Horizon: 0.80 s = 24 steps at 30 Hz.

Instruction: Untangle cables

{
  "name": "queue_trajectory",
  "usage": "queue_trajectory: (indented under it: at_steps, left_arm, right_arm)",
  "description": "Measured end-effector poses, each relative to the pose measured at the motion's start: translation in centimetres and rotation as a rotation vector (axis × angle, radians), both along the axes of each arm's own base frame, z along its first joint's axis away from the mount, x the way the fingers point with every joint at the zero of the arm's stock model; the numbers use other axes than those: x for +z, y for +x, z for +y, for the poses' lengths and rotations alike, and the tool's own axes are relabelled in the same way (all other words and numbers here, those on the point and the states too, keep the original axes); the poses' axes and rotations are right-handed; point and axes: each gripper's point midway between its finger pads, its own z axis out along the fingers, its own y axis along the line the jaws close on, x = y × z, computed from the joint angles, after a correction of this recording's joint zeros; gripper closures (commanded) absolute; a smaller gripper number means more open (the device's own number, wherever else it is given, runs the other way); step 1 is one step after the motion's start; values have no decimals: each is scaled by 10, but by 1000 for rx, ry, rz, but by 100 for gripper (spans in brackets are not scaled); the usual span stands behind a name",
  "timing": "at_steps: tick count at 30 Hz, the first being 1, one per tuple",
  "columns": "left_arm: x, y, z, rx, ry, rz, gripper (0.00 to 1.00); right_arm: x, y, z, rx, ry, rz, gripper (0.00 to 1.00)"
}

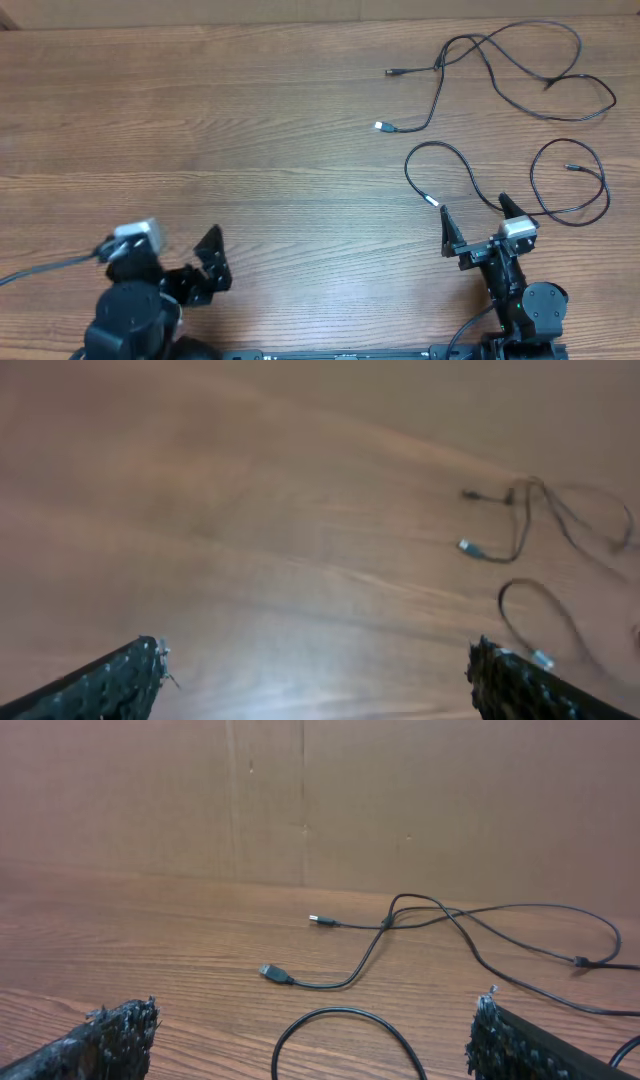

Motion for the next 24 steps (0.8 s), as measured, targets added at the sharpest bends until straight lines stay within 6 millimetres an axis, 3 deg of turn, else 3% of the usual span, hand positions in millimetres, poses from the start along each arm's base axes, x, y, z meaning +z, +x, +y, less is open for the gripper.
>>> queue_trajectory:
  at_steps: [3, 8, 24]
  left_arm:
    - [-3, 13, -10, -124, 117, -52, 1]
    - [-30, 20, -13, -221, 220, -74, 1]
    - [-78, 19, -2, -194, 276, -218, 0]
  right_arm:
    - [0, 0, 0, 0, 0, 0, 0]
    - [0, 0, 0, 0, 0, 0, 0]
    - [0, 0, 0, 0, 0, 1, 0]
